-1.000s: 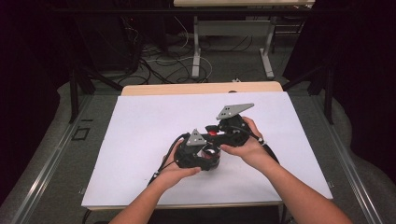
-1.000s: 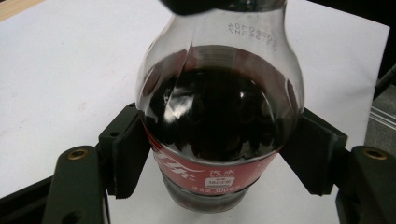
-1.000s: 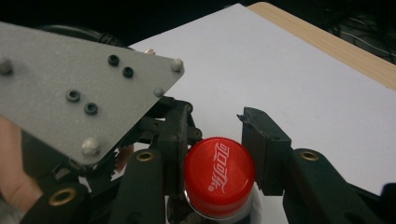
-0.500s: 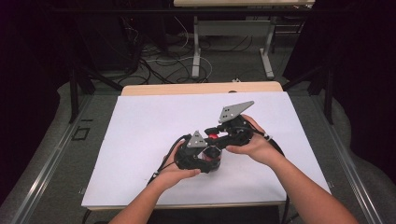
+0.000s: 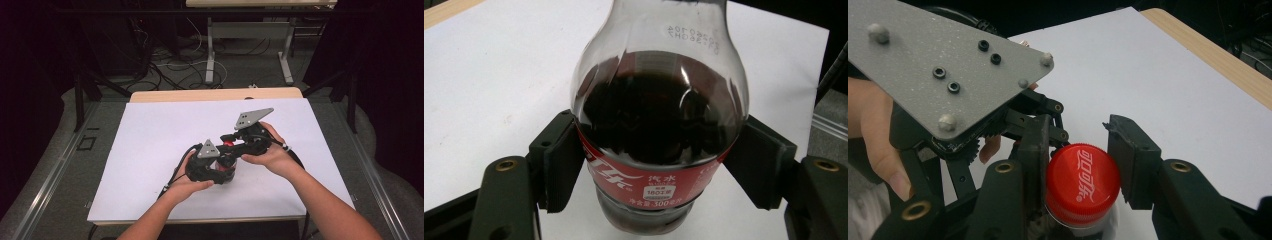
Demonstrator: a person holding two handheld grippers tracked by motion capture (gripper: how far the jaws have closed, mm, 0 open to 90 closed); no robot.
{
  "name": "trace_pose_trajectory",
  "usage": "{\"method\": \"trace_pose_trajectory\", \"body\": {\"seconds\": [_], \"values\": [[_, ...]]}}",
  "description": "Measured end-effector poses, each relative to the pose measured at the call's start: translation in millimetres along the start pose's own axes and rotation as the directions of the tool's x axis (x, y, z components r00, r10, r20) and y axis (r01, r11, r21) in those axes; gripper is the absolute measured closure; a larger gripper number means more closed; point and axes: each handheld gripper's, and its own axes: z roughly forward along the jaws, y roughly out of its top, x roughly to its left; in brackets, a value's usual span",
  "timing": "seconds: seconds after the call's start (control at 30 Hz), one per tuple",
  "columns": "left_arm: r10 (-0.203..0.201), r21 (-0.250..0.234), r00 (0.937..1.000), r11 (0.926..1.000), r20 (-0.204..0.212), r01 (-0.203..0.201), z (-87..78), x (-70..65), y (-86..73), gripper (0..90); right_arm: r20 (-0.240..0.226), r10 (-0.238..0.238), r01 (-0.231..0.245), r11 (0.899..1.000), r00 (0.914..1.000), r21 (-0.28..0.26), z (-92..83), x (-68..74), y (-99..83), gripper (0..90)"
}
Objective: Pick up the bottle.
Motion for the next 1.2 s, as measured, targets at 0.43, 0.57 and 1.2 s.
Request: {"method": "trace_pose_trajectory", "body": {"seconds": [0.43, 0.57, 1.2], "values": [[-0.018, -0.03, 0.9988, 0.9994, -0.046, 0.017, -2.9, 2.6, -1.8, 30.3, 0.052, 0.072, -0.069, 0.996, 0.996, -0.06, 1.3, 5.0, 1.8, 52.4], [-0.04, -0.026, 0.9974, 0.9989, -0.059, 0.038, -5.5, 6.8, -2.9, 30.3, 0.112, 0.127, -0.114, 0.987, 0.9856, -0.112, -1.3, 10.1, 2.4, 47.8], [-0.081, -0.023, 0.99, 0.9966, -0.116, 0.079, -6.1, 10.0, -2.9, 30.3, 0.233, 0.114, -0.087, 0.988, 0.9657, -0.124, 14.2, 26.4, -1.7, 52.8]]}}
